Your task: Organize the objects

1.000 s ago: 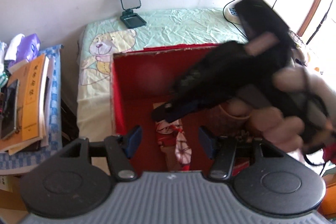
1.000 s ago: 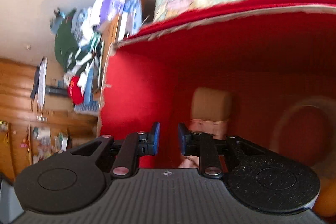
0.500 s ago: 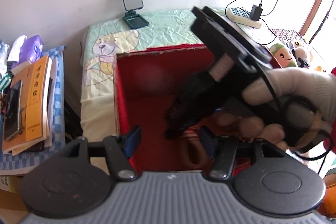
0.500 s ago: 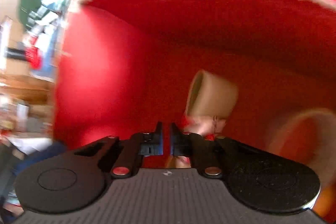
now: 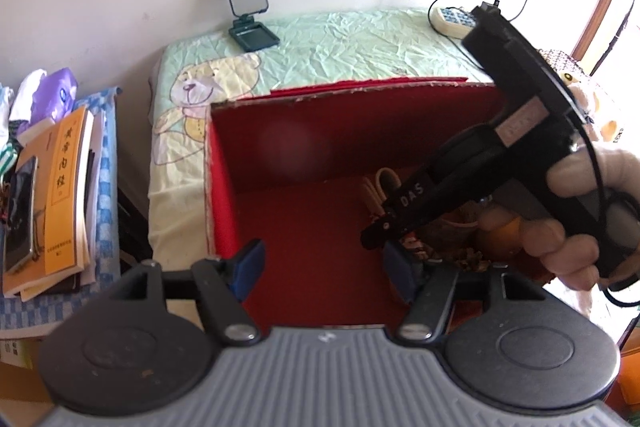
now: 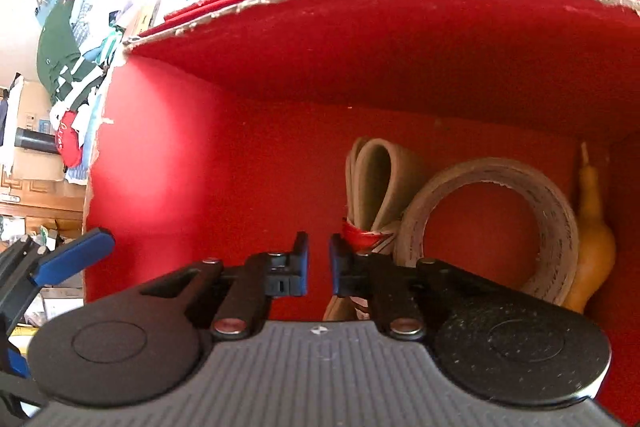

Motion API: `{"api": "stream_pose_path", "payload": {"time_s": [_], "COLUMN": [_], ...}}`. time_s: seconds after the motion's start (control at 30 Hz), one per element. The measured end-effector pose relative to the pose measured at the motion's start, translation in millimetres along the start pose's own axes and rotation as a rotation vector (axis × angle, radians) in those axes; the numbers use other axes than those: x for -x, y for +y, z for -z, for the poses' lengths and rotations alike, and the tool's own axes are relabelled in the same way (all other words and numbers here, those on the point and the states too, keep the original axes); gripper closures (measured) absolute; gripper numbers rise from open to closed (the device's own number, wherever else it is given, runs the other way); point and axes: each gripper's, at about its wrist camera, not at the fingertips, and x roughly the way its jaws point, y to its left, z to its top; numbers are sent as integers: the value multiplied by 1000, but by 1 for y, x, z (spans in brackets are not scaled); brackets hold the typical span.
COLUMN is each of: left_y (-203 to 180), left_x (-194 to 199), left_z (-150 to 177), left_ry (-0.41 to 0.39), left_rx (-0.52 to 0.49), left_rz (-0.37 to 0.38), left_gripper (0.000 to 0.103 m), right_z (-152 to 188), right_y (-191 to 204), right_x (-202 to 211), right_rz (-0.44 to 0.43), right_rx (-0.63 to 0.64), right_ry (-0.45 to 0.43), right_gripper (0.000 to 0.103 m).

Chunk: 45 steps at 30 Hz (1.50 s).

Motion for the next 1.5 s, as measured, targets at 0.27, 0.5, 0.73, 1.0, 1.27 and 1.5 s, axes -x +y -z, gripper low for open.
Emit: {"api": "stream_pose_path", "payload": {"time_s": [0.27, 0.5, 0.73, 1.0, 1.27, 1.5], "left_y": [-12, -22, -39, -61, -69, -72], "left_x": [0, -1, 8, 24, 43, 57], "left_z": [-2, -2, -2, 3, 26, 52], "left_ry": [-5, -4, -23, -47, -45, -11], "left_rx": [-12, -15, -5, 42, 142, 223], "left_rz": [-57, -110, -182, -256, -326, -395], "left_gripper": [34, 34, 34, 29, 29, 28], "right_z": [5, 20, 43, 80, 117, 142], "right_y": [10, 5, -4, -7, -14, -14], "right_x": [8, 26, 61, 105, 124, 135], "right_rz": [-28, -92, -129, -66, -39, -135], "right_rx": [37, 44, 54, 155, 236, 284], "right_ry": [-61, -116, -202, -341, -462, -458], "right_gripper": [85, 84, 83, 80, 66, 65]}}
